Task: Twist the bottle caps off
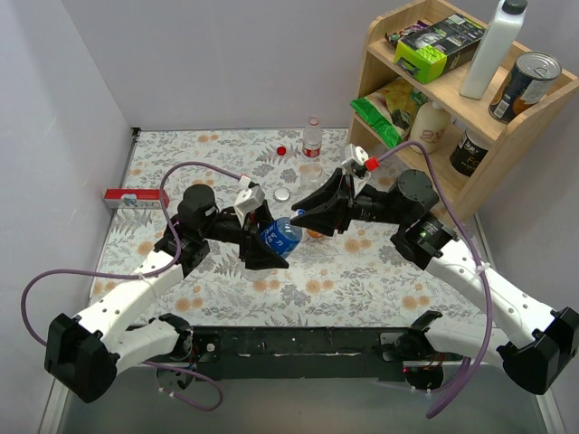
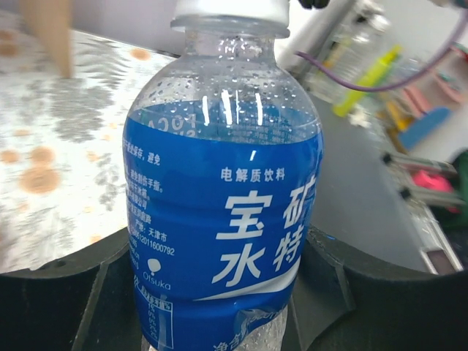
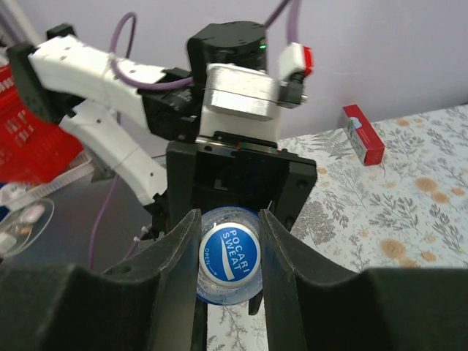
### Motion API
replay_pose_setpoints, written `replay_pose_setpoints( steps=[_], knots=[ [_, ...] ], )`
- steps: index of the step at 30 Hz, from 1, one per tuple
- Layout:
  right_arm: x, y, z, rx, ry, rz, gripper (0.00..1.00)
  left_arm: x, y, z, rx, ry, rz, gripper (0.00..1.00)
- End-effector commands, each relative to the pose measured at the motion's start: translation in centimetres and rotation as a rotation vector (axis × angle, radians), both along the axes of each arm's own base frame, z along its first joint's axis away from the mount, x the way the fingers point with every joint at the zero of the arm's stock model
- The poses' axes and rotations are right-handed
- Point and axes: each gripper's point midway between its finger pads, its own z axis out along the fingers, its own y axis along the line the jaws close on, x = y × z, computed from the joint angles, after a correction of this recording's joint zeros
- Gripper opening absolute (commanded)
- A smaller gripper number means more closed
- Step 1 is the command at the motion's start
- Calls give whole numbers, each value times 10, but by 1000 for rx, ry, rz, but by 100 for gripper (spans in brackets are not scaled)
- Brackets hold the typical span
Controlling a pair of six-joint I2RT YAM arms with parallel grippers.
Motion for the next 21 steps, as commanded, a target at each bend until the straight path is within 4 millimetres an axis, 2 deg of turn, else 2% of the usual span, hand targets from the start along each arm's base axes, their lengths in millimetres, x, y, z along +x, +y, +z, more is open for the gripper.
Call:
replay_pose_setpoints(
  steps=[1, 4, 6, 8, 9, 12, 16, 21],
  knots=[
    [-28, -9, 7, -12, -159, 165, 1, -42, 11, 31, -67, -85, -275, 22],
    [-28, -11, 5, -20, -168, 170, 1, -44, 12, 30, -58, -60, -316, 22],
    [-23, -12, 6, -16, -168, 143, 4, -39, 9, 26, -55, -56, -293, 22],
    [-17, -15, 10, -6, -166, 91, 17, -35, 7, 21, -47, -49, -269, 22],
    [-16, -19, 14, 5, -174, 66, 33, -30, 4, 18, -43, -51, -237, 22],
    [-11, -26, 21, 27, -177, 0, 63, -20, 0, 6, -17, -50, -185, 23],
    [-5, -38, 30, 35, -172, -89, 81, -11, -2, -5, 11, -53, -137, 23],
    [-3, -56, 34, 40, -164, -204, 89, 6, -1, -7, 35, -117, 17, 24]
  ],
)
